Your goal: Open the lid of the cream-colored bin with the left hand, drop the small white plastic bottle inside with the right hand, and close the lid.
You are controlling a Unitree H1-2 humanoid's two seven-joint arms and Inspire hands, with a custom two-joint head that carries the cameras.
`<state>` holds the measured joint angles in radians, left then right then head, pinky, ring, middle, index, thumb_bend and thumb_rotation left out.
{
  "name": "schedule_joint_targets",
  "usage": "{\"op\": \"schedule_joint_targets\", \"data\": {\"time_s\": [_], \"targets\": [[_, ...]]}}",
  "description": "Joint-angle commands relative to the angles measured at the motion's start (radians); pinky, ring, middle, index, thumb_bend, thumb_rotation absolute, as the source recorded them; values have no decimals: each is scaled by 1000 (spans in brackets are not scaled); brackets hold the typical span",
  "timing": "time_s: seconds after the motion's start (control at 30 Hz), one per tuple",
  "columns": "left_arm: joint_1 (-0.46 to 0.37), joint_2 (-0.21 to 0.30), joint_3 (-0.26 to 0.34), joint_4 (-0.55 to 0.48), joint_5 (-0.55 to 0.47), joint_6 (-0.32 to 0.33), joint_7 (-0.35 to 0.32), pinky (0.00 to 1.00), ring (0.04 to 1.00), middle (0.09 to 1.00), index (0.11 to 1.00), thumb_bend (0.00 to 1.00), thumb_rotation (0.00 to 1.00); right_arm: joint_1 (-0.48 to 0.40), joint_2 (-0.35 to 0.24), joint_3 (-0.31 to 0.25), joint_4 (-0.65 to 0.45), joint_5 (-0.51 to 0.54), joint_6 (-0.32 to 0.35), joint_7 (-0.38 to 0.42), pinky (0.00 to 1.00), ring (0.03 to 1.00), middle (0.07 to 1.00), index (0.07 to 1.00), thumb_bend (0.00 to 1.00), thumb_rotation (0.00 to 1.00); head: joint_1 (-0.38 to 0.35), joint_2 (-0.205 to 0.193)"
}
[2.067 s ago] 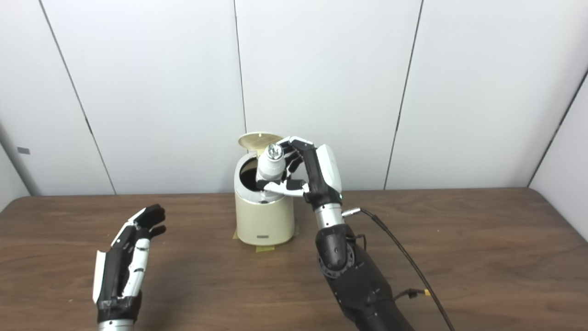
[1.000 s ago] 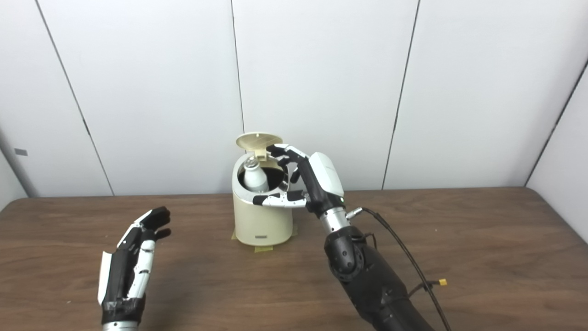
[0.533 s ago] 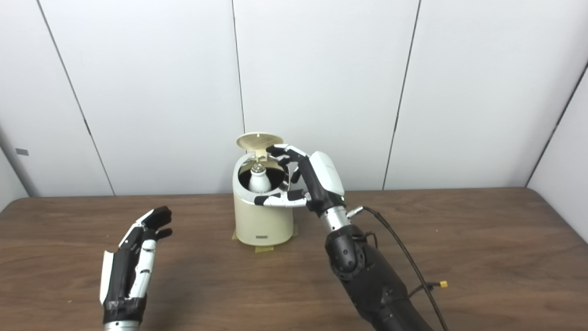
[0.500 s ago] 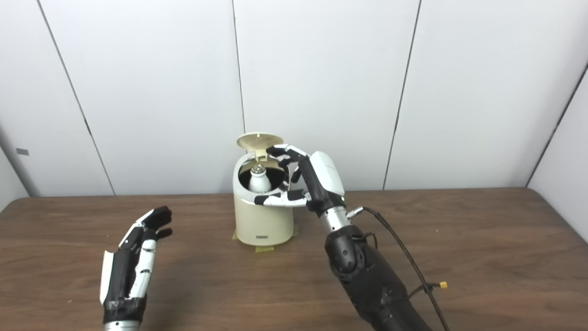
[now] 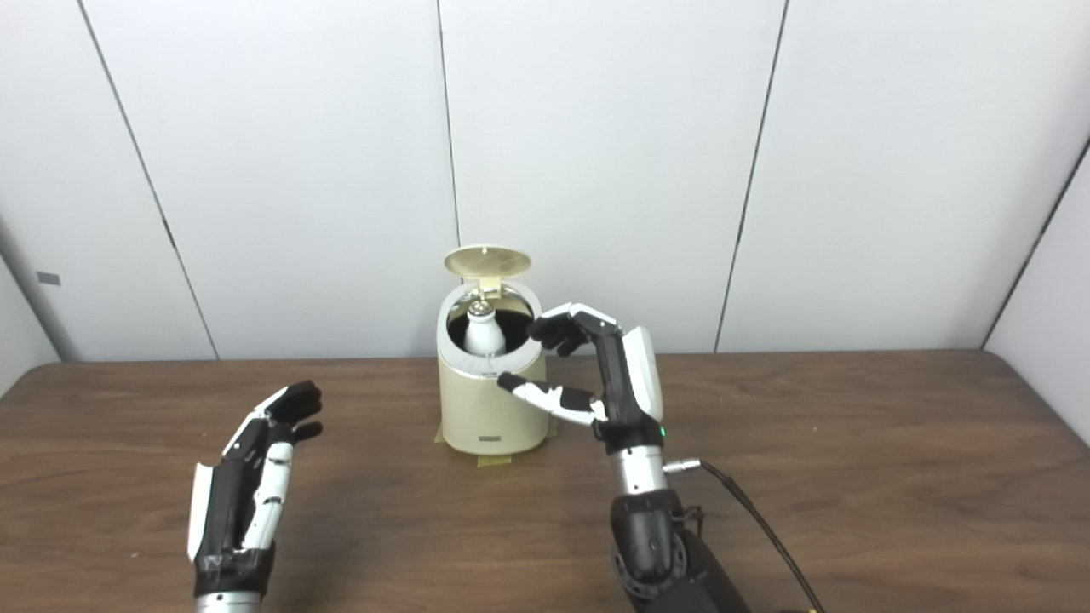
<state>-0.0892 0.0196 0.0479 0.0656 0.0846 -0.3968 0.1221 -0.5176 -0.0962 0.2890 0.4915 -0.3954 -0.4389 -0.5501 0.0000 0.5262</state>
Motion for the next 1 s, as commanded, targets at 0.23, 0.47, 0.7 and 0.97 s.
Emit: {"op": "schedule_joint_targets", "data": {"time_s": [0.23, 0.47, 0.7, 0.97], "targets": [[61, -17, -11, 67, 20, -30, 9, 747, 801, 793, 789, 196, 686, 95, -141, 69, -188, 116, -31, -113, 592, 662, 674, 646, 587, 382, 5, 4], [63, -13, -12, 58, 32, -19, 9, 753, 807, 797, 798, 188, 692, 233, -211, 37, -296, 350, -31, 153, 725, 773, 776, 737, 342, 743, 6, 4], [70, -8, -11, 50, -9, -31, -11, 785, 834, 823, 823, 198, 735, 282, -196, -67, -255, 567, -31, 541, 997, 998, 999, 998, 284, 894, 7, 10], [74, 1, -11, 46, -49, -40, -37, 825, 875, 862, 858, 183, 804, 344, -110, -193, -279, 473, -29, 556, 995, 1000, 997, 969, 185, 997, 2, 16]]}}
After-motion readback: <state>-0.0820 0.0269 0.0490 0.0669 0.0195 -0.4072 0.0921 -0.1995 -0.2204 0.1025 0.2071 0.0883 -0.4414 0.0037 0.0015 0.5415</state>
